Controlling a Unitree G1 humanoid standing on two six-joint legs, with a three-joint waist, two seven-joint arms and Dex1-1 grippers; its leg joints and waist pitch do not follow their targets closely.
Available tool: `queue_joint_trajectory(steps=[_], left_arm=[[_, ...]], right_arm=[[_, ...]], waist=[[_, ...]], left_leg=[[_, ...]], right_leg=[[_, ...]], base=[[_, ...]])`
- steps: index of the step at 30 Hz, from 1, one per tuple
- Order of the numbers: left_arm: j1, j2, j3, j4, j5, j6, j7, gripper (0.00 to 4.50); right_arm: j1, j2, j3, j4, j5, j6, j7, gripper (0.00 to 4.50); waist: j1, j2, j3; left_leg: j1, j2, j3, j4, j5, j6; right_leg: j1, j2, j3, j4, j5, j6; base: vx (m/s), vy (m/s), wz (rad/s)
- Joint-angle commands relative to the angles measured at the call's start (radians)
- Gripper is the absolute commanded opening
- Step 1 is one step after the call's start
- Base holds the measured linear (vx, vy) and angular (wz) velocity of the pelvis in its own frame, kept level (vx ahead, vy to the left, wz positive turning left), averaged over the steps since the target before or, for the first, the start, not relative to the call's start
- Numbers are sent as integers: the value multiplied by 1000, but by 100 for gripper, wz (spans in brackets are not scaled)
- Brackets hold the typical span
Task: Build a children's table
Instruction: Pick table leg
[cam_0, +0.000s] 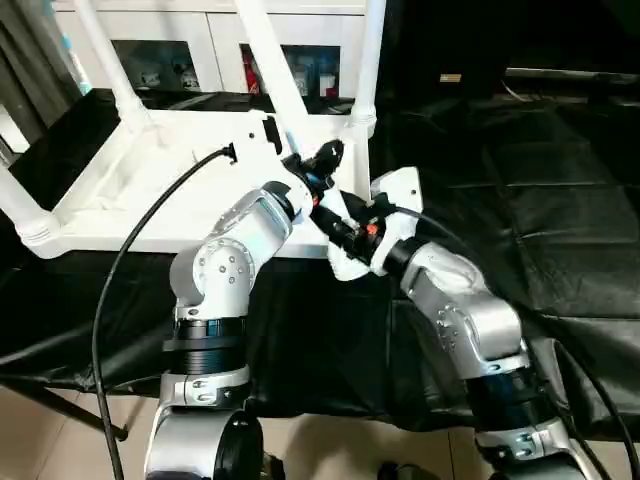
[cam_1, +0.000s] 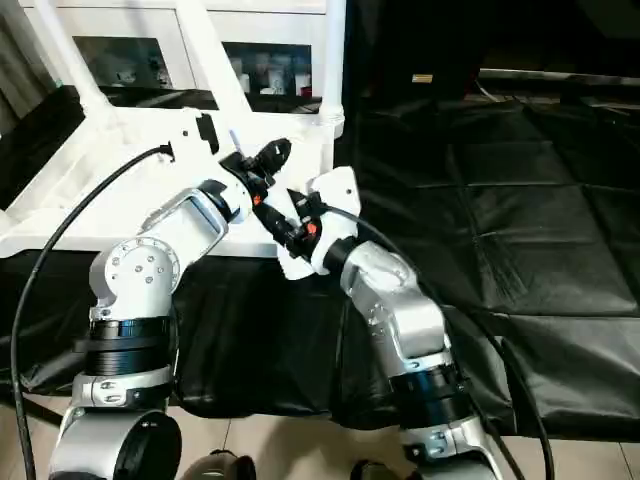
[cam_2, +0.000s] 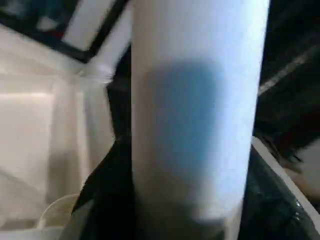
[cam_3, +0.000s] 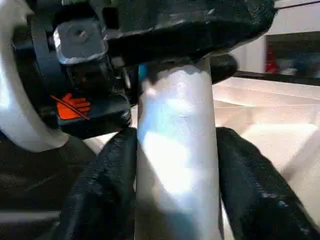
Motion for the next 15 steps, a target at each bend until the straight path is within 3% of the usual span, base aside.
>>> queue_joint_trajectory(steps=[1,4,5,6,7,9,12,15], left_arm=[[1,33,-27,-4,-9,16,-81,194],[-1,119,-75,-25,-65,57,-270,193],[0,126,-78,-31,-76,64,-291,193],[3,145,-86,-46,-109,84,-352,192],[11,183,-101,-83,-180,127,-489,192],[11,203,-109,-100,-226,155,-575,192],[8,217,-116,-109,-265,170,-658,192],[-5,219,-111,-107,-304,179,-694,191]], right_arm=[[-8,-23,-25,-34,51,54,52,286],[3,-111,-48,-73,167,194,178,298],[5,-121,-46,-79,176,205,193,298],[10,-148,-43,-96,203,235,235,298],[17,-206,-31,-126,264,313,317,298],[16,-247,-12,-134,285,348,377,298],[19,-290,21,-144,279,359,431,298],[15,-302,31,-146,289,374,443,281]], waist=[[0,-7,-115],[4,-10,-117],[5,-7,-117],[4,-8,-116],[7,-10,-117],[8,-7,-115],[4,-9,-105],[1,-10,-101]], left_leg=[[21,18,-20,-65,-155,52],[25,18,-19,-64,-143,61],[24,20,-20,-64,-139,60],[23,18,-18,-62,-138,59],[23,20,-18,-62,-136,58],[23,21,-16,-61,-141,63],[30,21,-17,-68,-216,33],[36,18,-20,-71,-256,6]], right_leg=[[75,-35,30,-72,-257,-141],[78,-35,32,-67,-252,-155],[77,-36,32,-64,-247,-161],[77,-36,31,-66,-244,-169],[81,-39,33,-63,-241,-180],[77,-39,33,-63,-245,-194],[77,-42,30,-80,-375,-164],[75,-44,29,-95,-511,-99]], base=[[0,0,0],[0,0,0],[0,0,0],[0,0,0],[0,0,0],[0,0,0],[0,0,0],[0,0,0]])
